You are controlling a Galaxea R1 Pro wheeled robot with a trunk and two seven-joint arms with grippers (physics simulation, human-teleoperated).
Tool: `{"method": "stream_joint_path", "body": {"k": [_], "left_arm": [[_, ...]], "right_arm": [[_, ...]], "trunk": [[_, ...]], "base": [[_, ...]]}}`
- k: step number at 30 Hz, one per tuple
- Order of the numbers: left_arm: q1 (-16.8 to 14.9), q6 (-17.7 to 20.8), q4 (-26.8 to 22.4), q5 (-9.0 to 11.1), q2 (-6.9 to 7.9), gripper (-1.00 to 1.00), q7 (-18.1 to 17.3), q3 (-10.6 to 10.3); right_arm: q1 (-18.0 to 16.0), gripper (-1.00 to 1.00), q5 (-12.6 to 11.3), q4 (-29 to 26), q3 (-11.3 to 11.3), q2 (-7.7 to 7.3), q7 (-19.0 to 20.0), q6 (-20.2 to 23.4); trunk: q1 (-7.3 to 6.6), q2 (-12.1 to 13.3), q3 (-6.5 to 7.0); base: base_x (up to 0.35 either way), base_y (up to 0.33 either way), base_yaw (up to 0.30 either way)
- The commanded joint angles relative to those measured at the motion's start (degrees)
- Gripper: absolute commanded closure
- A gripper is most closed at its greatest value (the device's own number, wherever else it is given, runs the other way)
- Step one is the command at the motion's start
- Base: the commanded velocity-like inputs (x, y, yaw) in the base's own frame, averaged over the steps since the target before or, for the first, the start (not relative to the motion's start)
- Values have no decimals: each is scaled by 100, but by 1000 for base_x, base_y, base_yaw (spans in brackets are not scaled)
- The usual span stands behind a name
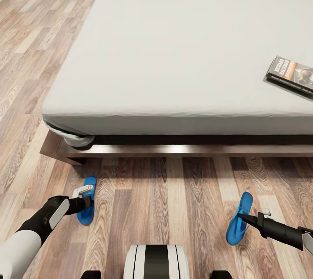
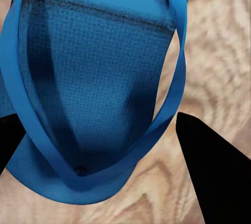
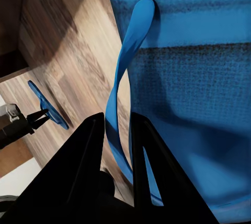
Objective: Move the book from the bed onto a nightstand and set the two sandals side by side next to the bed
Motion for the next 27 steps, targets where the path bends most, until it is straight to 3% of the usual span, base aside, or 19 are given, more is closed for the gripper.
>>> {"method": "stream_joint_path", "body": {"k": [1, 13, 17, 21, 27], "left_arm": [[-2, 15, -6, -5, 6, 100, -16, -23], [-2, 15, -6, -5, 6, 100, -16, -23], [88, 147, -134, 39, -125, 100, 127, 21], [143, 199, -264, 37, -258, 100, 146, 21], [165, 191, -339, 31, -307, 100, 142, 28]], "right_arm": [[-4, 100, -57, 2, 33, -6, 15, 45], [-4, 100, -57, -3, 37, -6, 15, 39], [7, 100, -195, -137, -1, -50, 120, -93], [0, 100, -161, -268, 0, -50, 127, -216], [-4, 100, -154, -285, -3, -50, 129, -415]], "trunk": [[-1, -2, -3], [-1, -2, -3], [-1, -2, -3], [-1, -2, -3], [-1, -2, -3]], "base": [[0, 0, 0], [0, 0, 0], [0, 0, 0], [0, 0, 0], [0, 0, 0]]}}
